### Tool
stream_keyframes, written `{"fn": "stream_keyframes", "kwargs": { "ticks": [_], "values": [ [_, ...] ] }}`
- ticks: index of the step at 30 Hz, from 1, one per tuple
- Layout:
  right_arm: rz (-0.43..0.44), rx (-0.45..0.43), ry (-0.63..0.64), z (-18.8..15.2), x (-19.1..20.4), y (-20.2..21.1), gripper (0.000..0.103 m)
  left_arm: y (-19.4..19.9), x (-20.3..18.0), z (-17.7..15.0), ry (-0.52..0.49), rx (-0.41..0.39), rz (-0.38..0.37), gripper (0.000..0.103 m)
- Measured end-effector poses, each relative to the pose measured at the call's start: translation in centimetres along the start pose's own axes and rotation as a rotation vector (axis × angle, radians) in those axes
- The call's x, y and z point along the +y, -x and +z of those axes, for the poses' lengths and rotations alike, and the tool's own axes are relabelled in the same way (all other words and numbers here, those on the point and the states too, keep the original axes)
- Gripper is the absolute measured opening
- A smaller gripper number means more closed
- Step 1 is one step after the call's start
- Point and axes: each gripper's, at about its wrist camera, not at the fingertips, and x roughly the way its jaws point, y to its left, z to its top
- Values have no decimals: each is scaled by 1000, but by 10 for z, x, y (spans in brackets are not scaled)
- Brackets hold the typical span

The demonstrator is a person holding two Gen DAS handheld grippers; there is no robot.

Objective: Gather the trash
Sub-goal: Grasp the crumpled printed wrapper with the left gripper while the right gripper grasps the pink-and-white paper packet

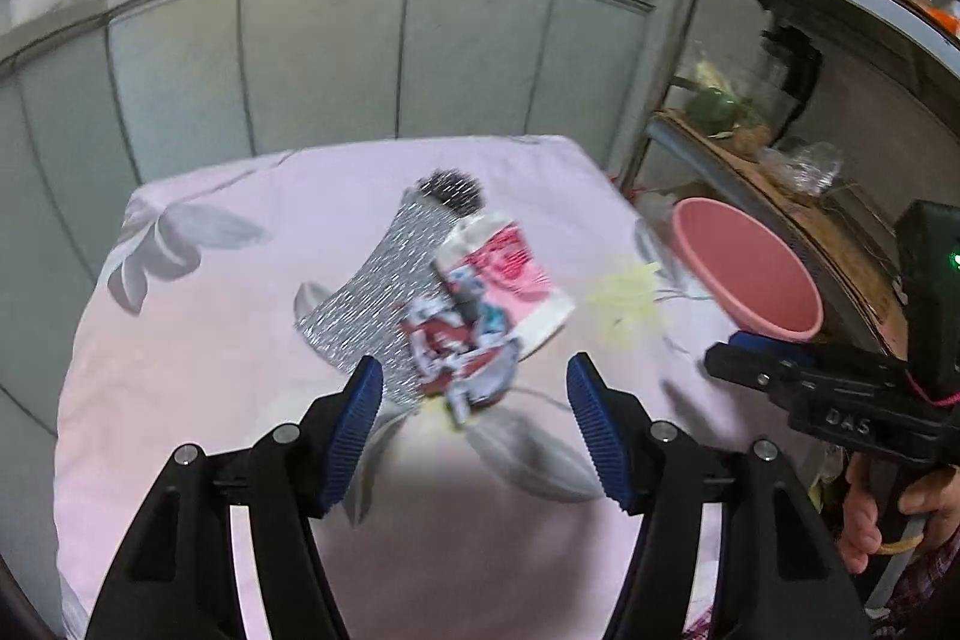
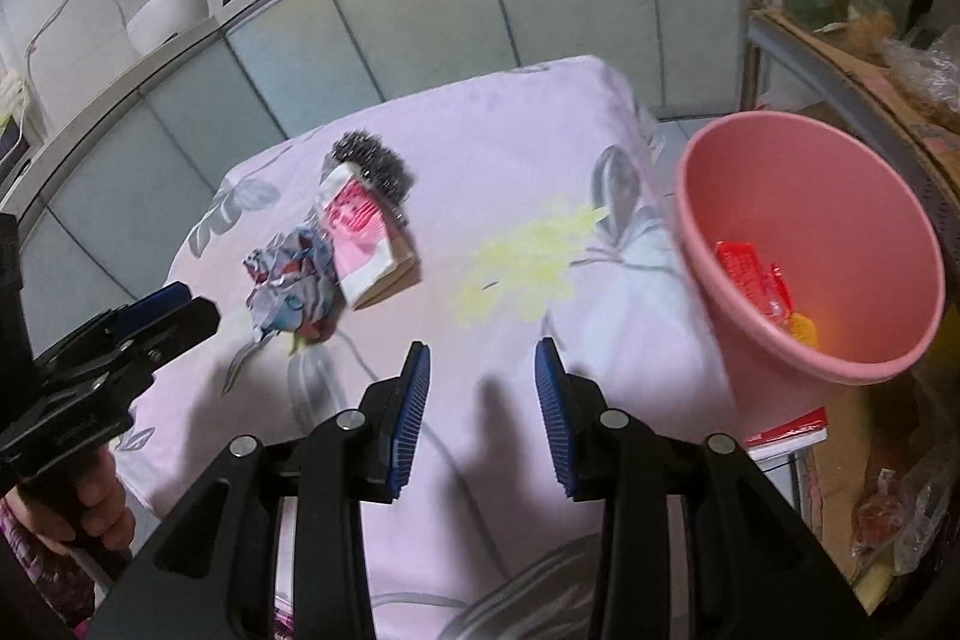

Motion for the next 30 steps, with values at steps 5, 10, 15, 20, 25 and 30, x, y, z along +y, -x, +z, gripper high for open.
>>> {"fn": "stream_keyframes", "kwargs": {
  "ticks": [5,10,15,20,25,30],
  "values": [
    [21,26,16,-1,6,-11,37,-21,10,1,59,50,-12,63],
    [29,37,13,3,6,-19,37,-37,9,6,89,75,-38,63],
    [31,47,25,7,6,-25,37,-55,5,10,80,102,-8,63],
    [40,56,56,12,15,-31,37,-60,7,7,82,96,-26,44],
    [58,72,81,18,25,-39,37,-53,11,7,85,72,-50,33],
    [84,95,101,24,38,-48,37,-34,22,9,101,38,-52,30]
  ]
}}
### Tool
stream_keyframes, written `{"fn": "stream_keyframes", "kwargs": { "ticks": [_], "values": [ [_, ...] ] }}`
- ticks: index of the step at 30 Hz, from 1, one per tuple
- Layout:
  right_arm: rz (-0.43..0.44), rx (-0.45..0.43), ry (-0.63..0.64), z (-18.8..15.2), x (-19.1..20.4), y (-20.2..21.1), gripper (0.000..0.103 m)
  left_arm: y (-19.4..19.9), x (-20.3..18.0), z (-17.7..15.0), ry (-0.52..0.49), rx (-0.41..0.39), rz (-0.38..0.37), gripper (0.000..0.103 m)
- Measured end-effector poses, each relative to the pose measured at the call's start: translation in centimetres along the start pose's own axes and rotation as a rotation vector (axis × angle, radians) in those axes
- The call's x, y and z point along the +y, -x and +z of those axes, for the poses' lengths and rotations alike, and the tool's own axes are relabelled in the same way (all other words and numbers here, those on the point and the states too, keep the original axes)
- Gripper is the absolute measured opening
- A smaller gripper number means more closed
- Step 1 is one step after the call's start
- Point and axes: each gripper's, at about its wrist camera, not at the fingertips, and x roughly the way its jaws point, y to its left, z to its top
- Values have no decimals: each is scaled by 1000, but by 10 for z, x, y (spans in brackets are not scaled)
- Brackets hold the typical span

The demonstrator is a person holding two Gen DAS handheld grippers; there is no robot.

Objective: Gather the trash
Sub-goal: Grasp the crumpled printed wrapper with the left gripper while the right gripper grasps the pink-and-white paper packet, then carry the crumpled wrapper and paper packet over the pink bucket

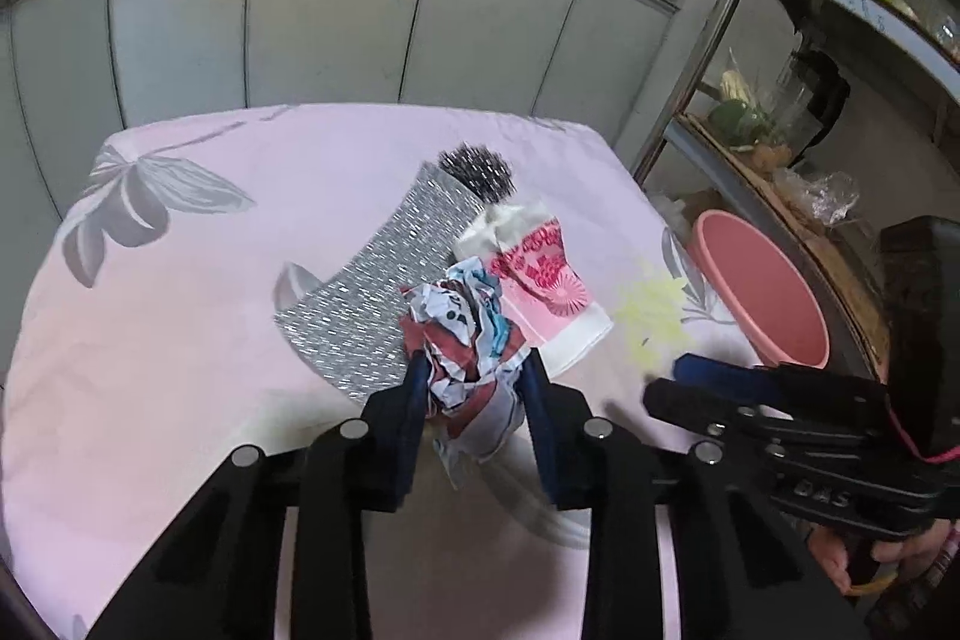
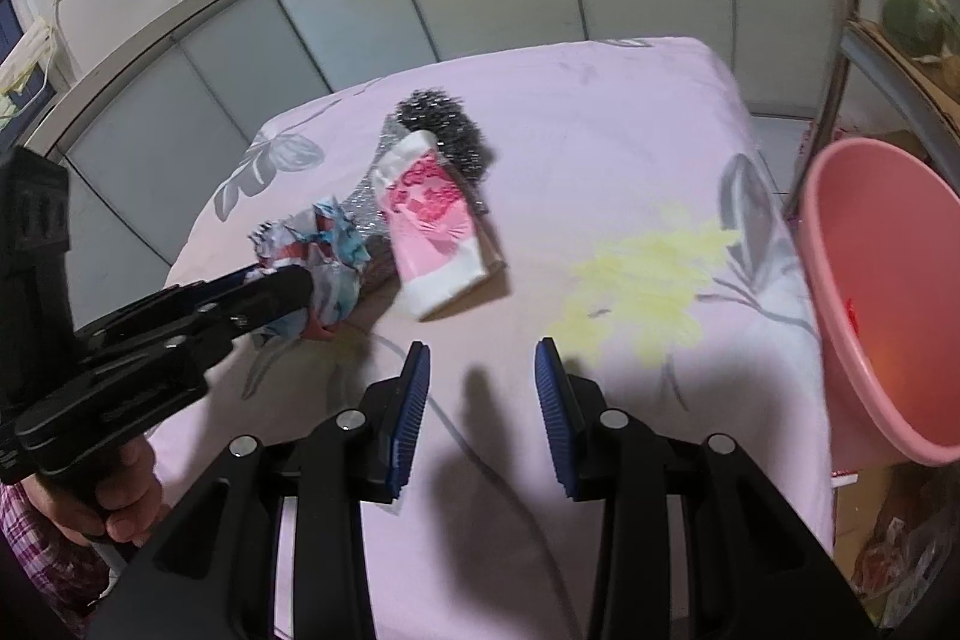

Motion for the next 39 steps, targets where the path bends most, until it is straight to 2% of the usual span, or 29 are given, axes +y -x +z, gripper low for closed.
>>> {"fn": "stream_keyframes", "kwargs": {
  "ticks": [4,6,7,15,20,21,25,29,39],
  "values": [
    [21,9,18,16,10,-12,37,17,10,2,11,-19,1,30],
    [16,9,22,26,13,-20,50,22,15,3,14,-20,3,30],
    [12,10,24,29,13,-22,51,24,17,2,17,-20,4,31],
    [1,70,52,43,15,-52,52,28,32,2,43,-4,0,31],
    [-21,63,80,38,19,-54,52,23,34,3,52,11,6,31],
    [-25,58,80,37,18,-53,49,22,34,3,52,13,6,31],
    [-16,44,70,35,16,-49,24,22,31,3,48,15,8,31],
    [7,23,65,33,13,-40,14,24,26,4,45,12,16,31],
    [42,-42,33,21,9,3,11,33,11,9,19,-19,10,31]
  ]
}}
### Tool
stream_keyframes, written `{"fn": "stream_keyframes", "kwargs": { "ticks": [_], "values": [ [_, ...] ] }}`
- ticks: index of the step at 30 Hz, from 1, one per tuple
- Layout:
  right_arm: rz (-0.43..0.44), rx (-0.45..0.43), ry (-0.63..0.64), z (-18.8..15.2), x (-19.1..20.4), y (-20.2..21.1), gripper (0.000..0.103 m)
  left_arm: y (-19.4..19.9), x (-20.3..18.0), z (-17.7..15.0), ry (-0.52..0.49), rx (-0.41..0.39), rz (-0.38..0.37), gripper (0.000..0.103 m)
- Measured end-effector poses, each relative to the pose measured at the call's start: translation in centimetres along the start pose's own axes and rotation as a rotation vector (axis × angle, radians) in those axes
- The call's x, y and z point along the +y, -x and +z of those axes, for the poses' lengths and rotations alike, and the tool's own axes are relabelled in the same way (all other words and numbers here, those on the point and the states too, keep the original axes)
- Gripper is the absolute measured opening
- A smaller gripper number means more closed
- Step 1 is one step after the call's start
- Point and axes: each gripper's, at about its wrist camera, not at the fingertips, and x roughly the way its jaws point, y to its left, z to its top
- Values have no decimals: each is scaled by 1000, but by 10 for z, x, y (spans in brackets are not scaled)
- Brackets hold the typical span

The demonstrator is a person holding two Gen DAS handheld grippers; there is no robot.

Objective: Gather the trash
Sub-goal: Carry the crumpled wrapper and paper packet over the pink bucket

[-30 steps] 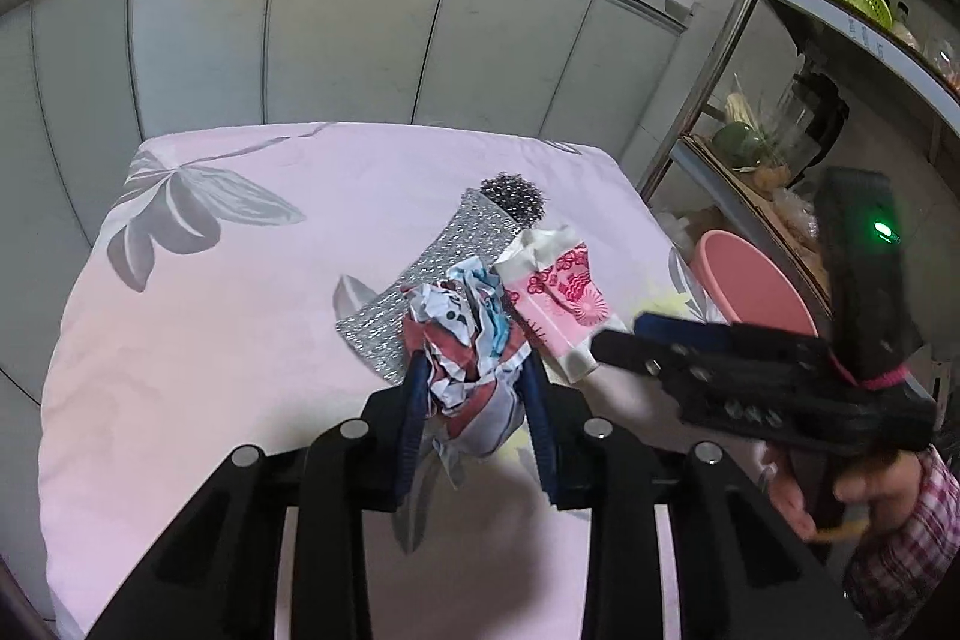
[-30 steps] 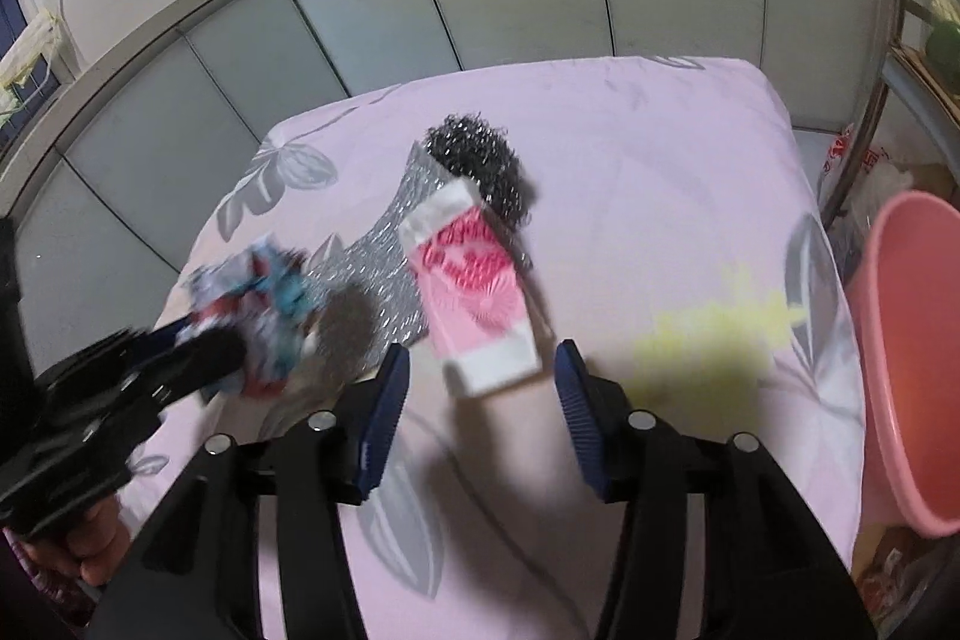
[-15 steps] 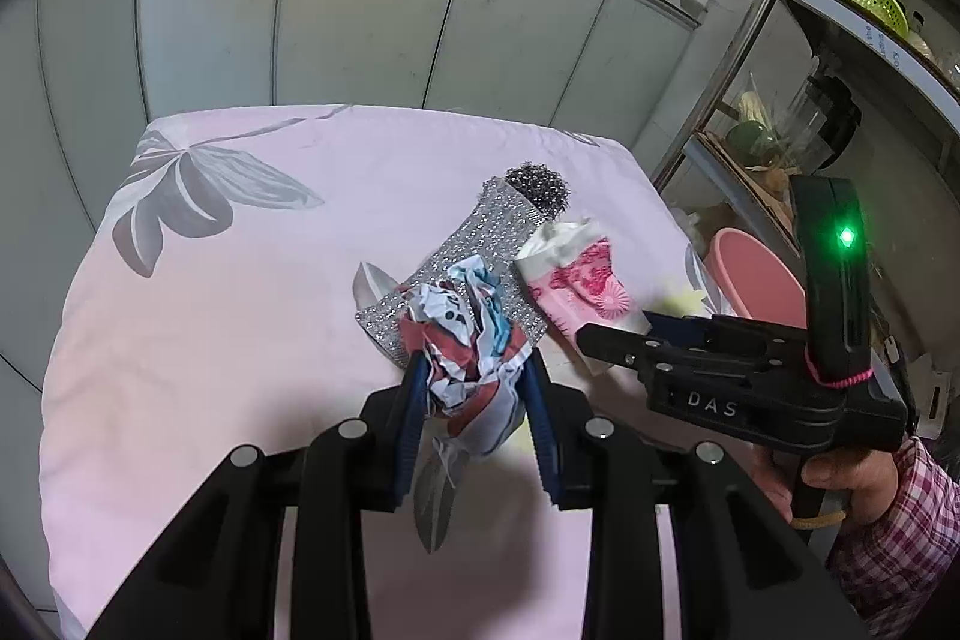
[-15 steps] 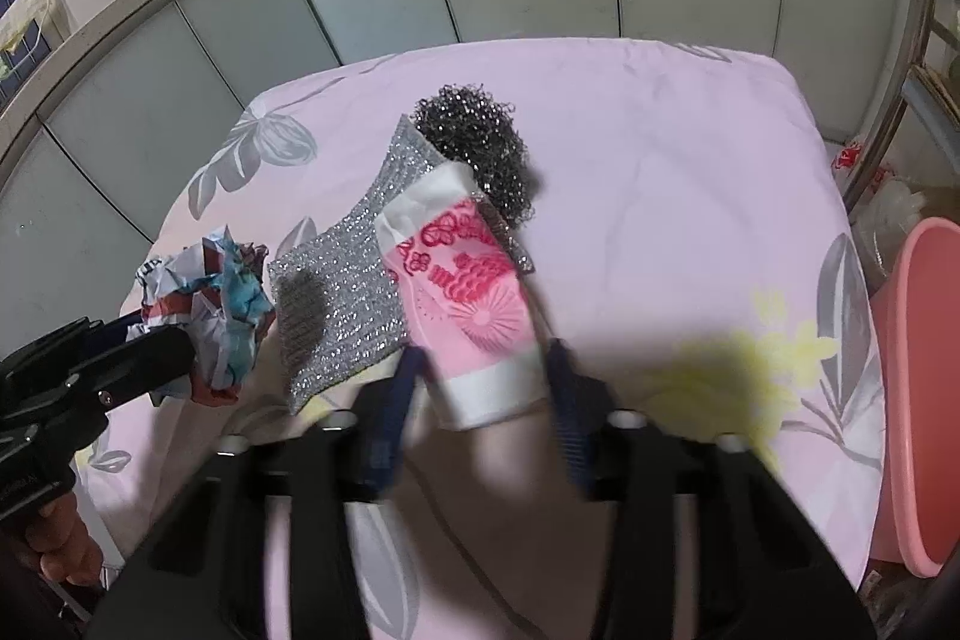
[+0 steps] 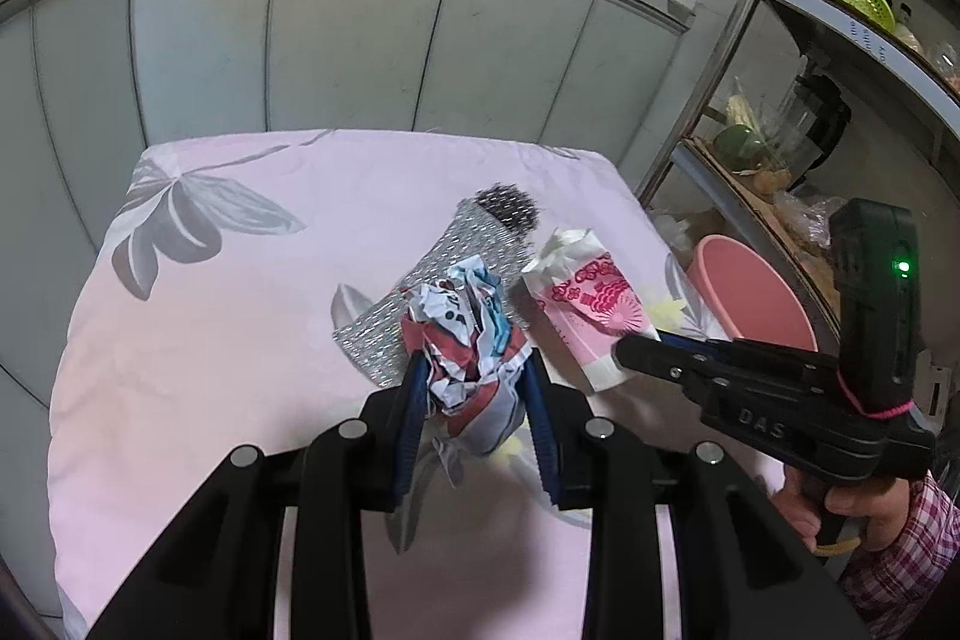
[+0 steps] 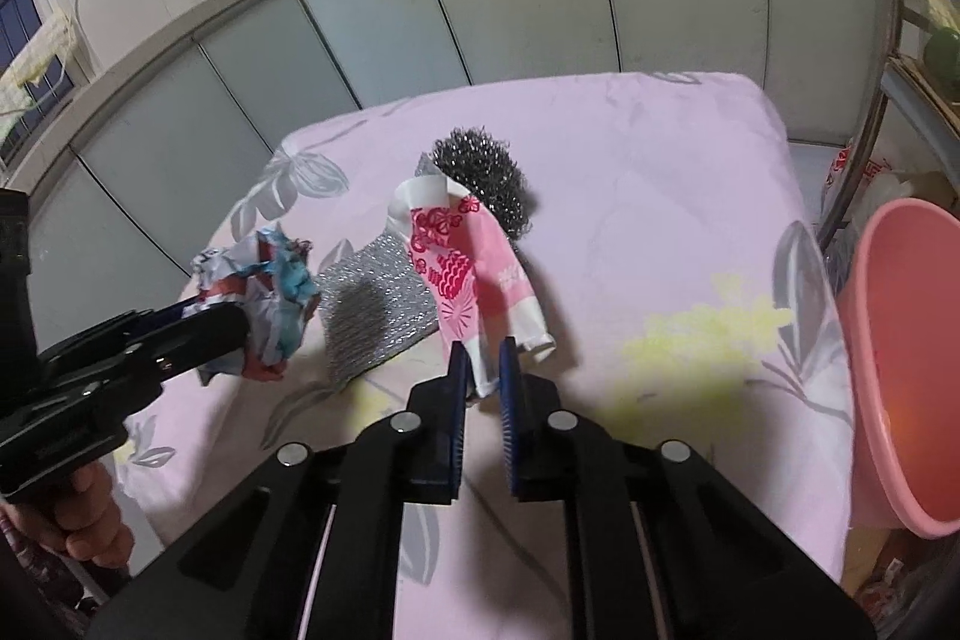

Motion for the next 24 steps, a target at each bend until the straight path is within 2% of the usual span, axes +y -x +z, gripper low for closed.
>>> {"fn": "stream_keyframes", "kwargs": {
  "ticks": [10,24],
  "values": [
    [-31,-54,-51,-14,-19,46,11,-1,-43,9,-72,-18,-65,31],
    [-180,-159,-183,-24,-88,107,11,-13,-121,27,-209,-45,-169,31]
  ]
}}
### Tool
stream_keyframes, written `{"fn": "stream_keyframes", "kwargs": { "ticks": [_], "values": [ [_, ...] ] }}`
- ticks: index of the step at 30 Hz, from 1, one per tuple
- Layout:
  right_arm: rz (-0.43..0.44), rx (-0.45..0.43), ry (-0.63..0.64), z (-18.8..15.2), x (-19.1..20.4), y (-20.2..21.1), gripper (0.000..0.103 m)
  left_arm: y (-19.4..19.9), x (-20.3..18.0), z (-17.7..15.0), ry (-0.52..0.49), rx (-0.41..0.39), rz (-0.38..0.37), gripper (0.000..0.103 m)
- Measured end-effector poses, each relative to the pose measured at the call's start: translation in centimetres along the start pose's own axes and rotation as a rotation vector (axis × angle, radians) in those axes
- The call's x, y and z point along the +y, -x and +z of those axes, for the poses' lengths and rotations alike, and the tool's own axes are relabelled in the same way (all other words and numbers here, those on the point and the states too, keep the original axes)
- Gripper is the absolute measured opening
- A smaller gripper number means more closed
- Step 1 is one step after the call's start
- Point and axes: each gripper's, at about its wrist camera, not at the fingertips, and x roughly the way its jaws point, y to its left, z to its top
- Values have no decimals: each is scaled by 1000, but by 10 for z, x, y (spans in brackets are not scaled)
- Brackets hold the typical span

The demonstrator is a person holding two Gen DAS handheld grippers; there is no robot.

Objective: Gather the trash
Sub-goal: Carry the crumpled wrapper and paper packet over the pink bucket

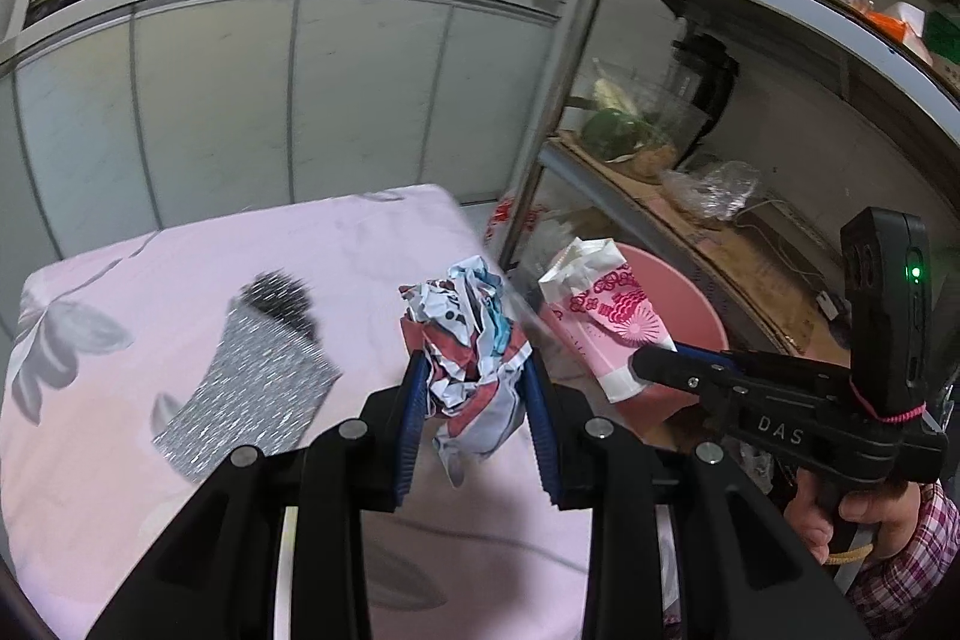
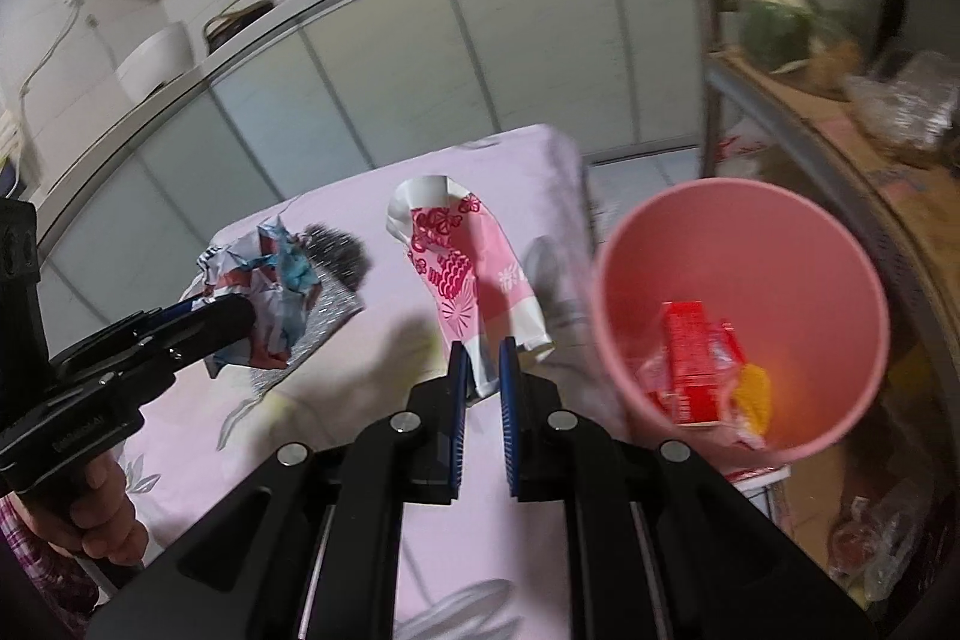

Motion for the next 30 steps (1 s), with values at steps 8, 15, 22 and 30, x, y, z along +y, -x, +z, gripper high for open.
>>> {"fn": "stream_keyframes", "kwargs": {
  "ticks": [8,15,22,30],
  "values": [
    [-83,-26,-70,0,-41,15,11,-24,-38,13,-42,4,-84,31],
    [-148,-33,-129,-3,-69,16,11,-59,-69,19,-72,55,-140,31],
    [-194,-4,-154,-8,-88,5,11,-95,-95,18,-108,104,-164,31],
    [-238,31,-175,-12,-100,-10,11,-128,-119,16,-164,140,-168,31]
  ]
}}
